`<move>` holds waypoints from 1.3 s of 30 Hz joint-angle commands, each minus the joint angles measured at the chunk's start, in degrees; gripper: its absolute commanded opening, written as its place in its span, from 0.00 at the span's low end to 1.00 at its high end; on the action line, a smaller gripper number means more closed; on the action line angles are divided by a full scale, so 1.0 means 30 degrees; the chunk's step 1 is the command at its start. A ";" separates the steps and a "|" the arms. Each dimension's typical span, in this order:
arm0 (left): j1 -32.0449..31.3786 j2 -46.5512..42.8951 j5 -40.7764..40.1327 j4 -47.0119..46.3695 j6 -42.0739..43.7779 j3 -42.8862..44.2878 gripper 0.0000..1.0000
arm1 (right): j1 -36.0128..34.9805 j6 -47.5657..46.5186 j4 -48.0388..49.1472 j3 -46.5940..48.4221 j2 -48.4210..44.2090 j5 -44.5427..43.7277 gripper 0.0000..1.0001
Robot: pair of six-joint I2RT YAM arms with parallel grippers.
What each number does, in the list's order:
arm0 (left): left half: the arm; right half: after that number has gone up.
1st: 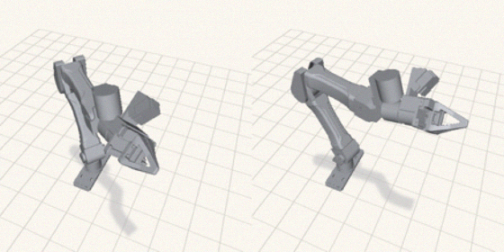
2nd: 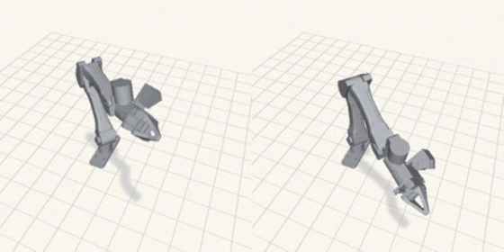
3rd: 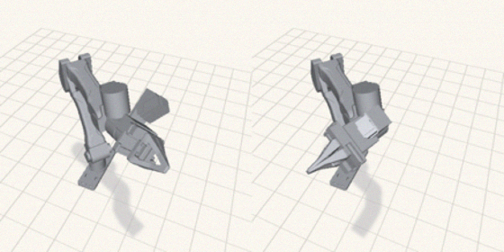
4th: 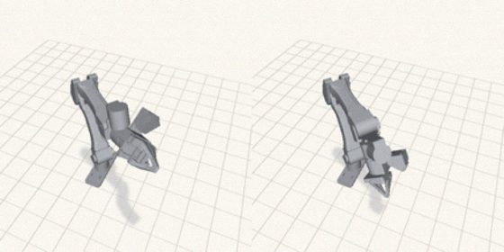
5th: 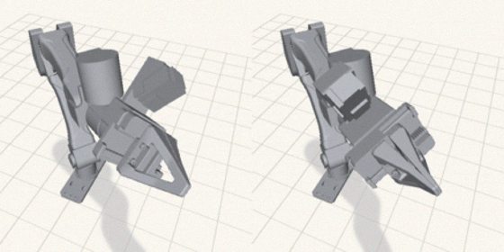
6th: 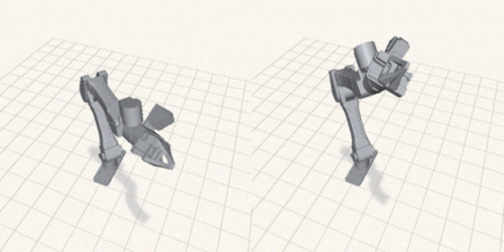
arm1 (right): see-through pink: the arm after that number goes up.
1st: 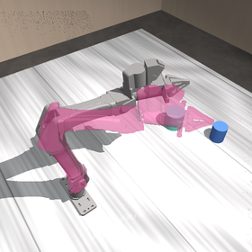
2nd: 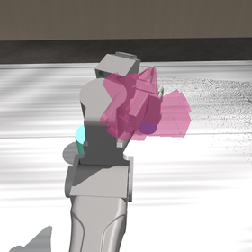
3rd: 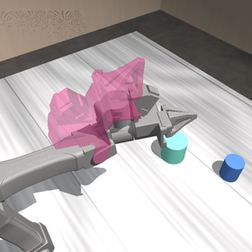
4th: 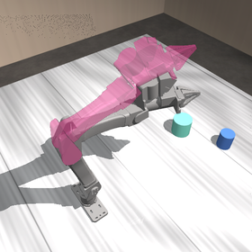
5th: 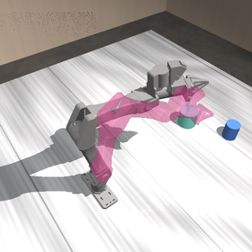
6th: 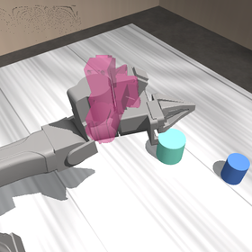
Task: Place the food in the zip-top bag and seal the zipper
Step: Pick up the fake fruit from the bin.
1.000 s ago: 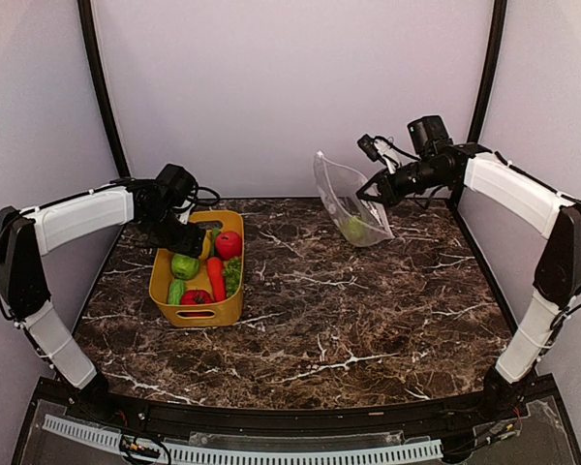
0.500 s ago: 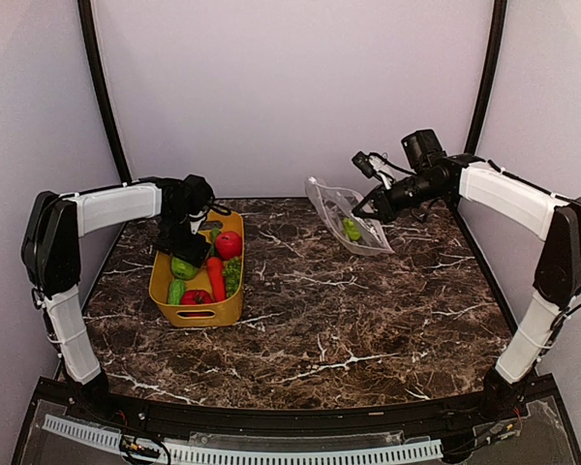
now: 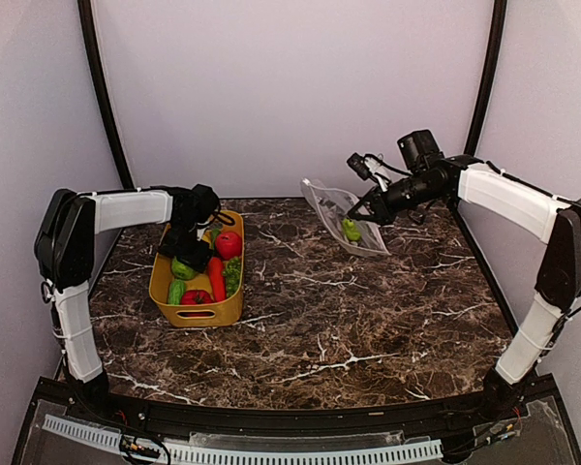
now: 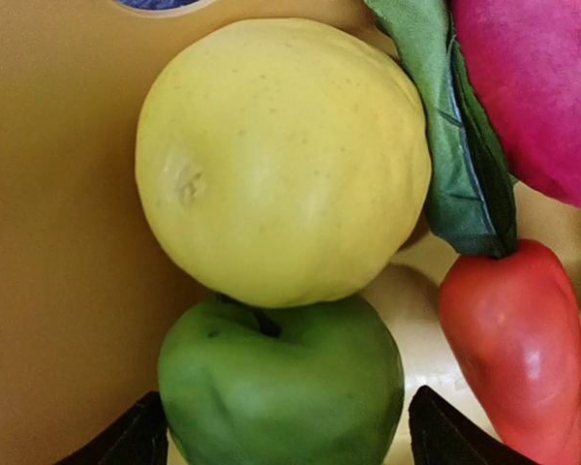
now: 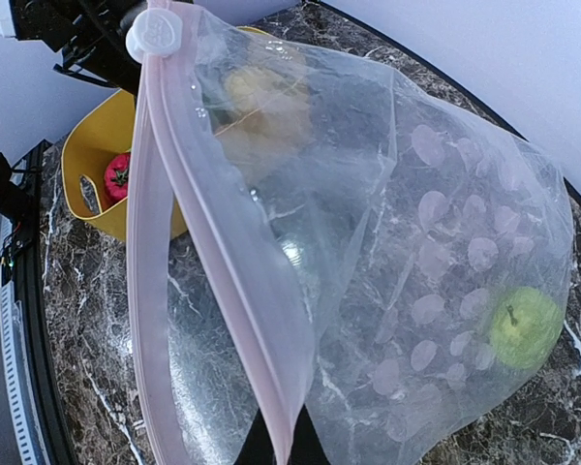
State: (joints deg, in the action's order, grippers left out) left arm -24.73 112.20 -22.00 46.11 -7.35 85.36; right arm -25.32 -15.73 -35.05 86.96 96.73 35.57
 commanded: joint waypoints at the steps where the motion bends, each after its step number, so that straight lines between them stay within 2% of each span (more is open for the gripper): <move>1: 0.0070 0.0326 0.0282 -0.0723 0.0050 -0.0141 0.84 | -0.0308 -0.0226 0.0487 -0.0300 -0.0375 -0.0107 0.00; 4: 0.0070 0.0450 0.0278 -0.0906 -0.0107 -0.0180 0.83 | -0.0391 -0.0199 0.0482 -0.0250 -0.0268 -0.0109 0.00; 16: 0.0070 0.0106 0.0018 -0.0571 -0.0202 -0.0210 0.67 | -0.0484 -0.0273 0.0500 -0.0313 0.0023 -0.0244 0.00; 19: 0.0070 -0.0365 0.0384 -0.0415 -0.0362 -0.0281 0.66 | -0.0494 -0.0257 0.0487 -0.0337 0.0120 -0.0285 0.00; 24: 0.0044 -0.2467 0.0484 -0.0127 -0.0954 -0.0502 0.61 | -0.0524 -0.0137 0.0460 -0.0219 0.0325 -0.0264 0.00; 28: -0.0086 -0.4853 0.1975 -0.0450 -0.1147 -0.0735 0.58 | -0.0524 -0.0155 0.0488 -0.0274 0.0265 -0.0323 0.00; 34: -0.1266 -0.7801 0.6210 -0.2778 -0.1030 -0.0869 0.56 | -0.0539 0.0297 0.0451 0.0023 0.0585 -0.0490 0.00; 36: -0.2507 -0.8875 0.7779 -0.4933 -0.0133 -0.1378 0.54 | -0.0571 0.0388 0.0377 0.0161 0.0811 -0.0580 0.00; 39: -0.5149 -1.0553 0.8877 -0.9936 0.1215 -0.3184 0.54 | -0.0612 0.0672 0.0208 0.0525 0.1145 -0.0722 0.00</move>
State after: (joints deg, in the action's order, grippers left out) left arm -32.23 85.54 -5.30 33.08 -8.67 81.49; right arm -26.59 -15.27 -34.72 86.61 98.00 34.46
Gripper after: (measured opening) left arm 0.761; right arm 0.003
